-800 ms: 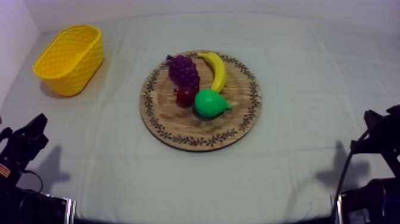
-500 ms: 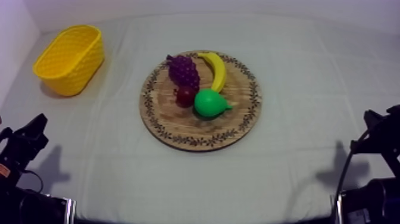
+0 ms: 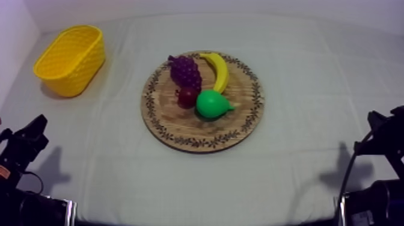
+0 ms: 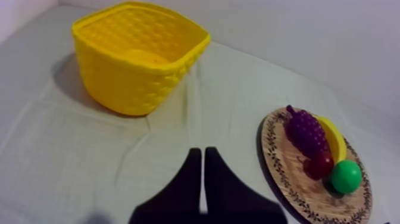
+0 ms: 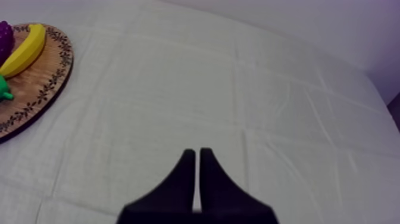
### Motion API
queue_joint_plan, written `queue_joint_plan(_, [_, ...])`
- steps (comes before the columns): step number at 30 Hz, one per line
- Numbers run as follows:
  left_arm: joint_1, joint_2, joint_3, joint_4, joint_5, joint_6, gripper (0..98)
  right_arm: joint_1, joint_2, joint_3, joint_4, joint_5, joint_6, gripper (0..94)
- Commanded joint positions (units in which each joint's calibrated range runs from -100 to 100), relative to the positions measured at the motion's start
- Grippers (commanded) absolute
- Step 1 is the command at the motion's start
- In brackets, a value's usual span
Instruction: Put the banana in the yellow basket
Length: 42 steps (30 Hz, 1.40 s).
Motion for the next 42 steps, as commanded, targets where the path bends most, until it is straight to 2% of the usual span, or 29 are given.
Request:
queue_joint_plan(1, [-0.18, 0.00, 0.03, 0.01, -0.05, -0.09, 0.0, -0.01, -0.04, -0.03, -0.03, -0.01, 0.01, 0.6])
queue_joint_plan(17, [-0.67, 1.37, 0.03, -0.08, -0.28, 0.58, 0.1, -0.01, -0.04, -0.03, -0.03, -0.01, 0.01, 0.6])
queue_joint_plan(23, [-0.49, 5.95, -2.55, 0.74, -0.01, 0.00, 0.0, -0.01, -0.04, -0.03, -0.03, -0.01, 0.01, 0.6])
queue_joint_plan(35, [2.82, 27.19, -30.62, 0.95, 6.69, -4.00, 0.1, -0.01, -0.04, -0.03, -0.03, -0.01, 0.01, 0.6])
queue_joint_plan(42, [5.43, 43.41, -52.19, 0.82, 16.00, -6.09, 0.1, -0.01, -0.04, -0.03, -0.03, -0.01, 0.01, 0.6])
